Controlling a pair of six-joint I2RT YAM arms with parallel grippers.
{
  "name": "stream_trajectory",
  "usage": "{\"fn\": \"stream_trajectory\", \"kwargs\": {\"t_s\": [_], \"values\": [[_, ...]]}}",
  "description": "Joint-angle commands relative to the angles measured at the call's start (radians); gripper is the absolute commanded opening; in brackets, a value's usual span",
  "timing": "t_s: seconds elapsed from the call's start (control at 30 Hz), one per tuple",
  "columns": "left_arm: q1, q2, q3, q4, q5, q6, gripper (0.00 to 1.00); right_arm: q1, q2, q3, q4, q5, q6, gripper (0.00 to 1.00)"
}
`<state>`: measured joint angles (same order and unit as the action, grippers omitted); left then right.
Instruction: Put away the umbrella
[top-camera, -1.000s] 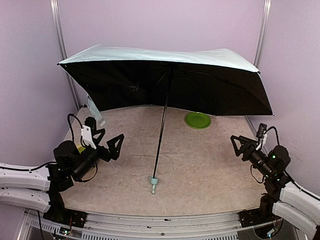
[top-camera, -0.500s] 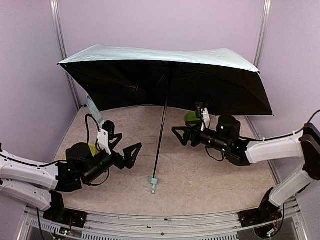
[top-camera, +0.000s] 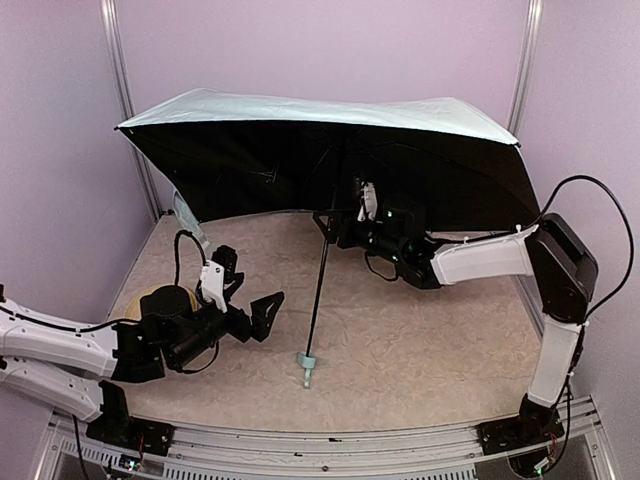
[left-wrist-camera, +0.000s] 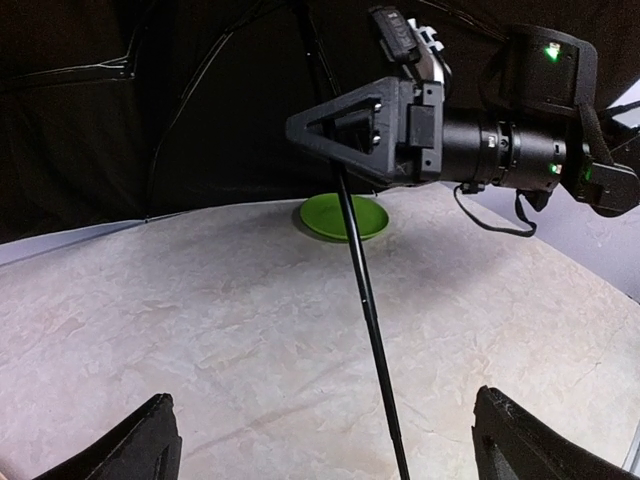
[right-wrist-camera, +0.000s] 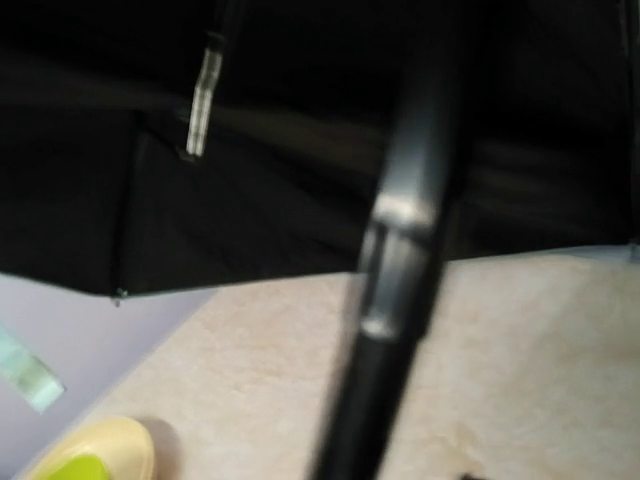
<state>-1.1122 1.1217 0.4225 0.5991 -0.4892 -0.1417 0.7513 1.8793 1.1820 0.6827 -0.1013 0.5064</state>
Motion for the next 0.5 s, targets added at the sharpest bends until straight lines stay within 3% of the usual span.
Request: {"fn": "stream_trajectory", "kwargs": {"t_s": [0.0, 0.17, 0.2, 0.3, 0.47], "values": [[0.000, 0.046, 0.070, -0.056, 0.034, 0.022, 0.99, -0.003, 0.028, 0.046, 0.021, -0.006, 0.058, 0.42], [0.006, 0.077, 0.106, -0.088, 0.112, -0.002, 0.98, -0.001, -0.009, 0.029, 0.038, 0.057, 0.063, 0.03], [0.012, 0.085, 0.120, -0.100, 0.123, -0.020, 0.98, 0.002, -0.019, 0.031, 0.027, 0.067, 0.063, 0.00], [0.028, 0.118, 0.165, -0.117, 0.171, -0.038, 0.96, 0.031, -0.059, 0.049, -0.028, 0.150, 0.049, 0.00], [0.060, 0.195, 0.243, -0.086, 0.244, -0.079, 0.96, 0.131, -0.131, 0.125, -0.185, 0.448, 0.028, 0.00]]}}
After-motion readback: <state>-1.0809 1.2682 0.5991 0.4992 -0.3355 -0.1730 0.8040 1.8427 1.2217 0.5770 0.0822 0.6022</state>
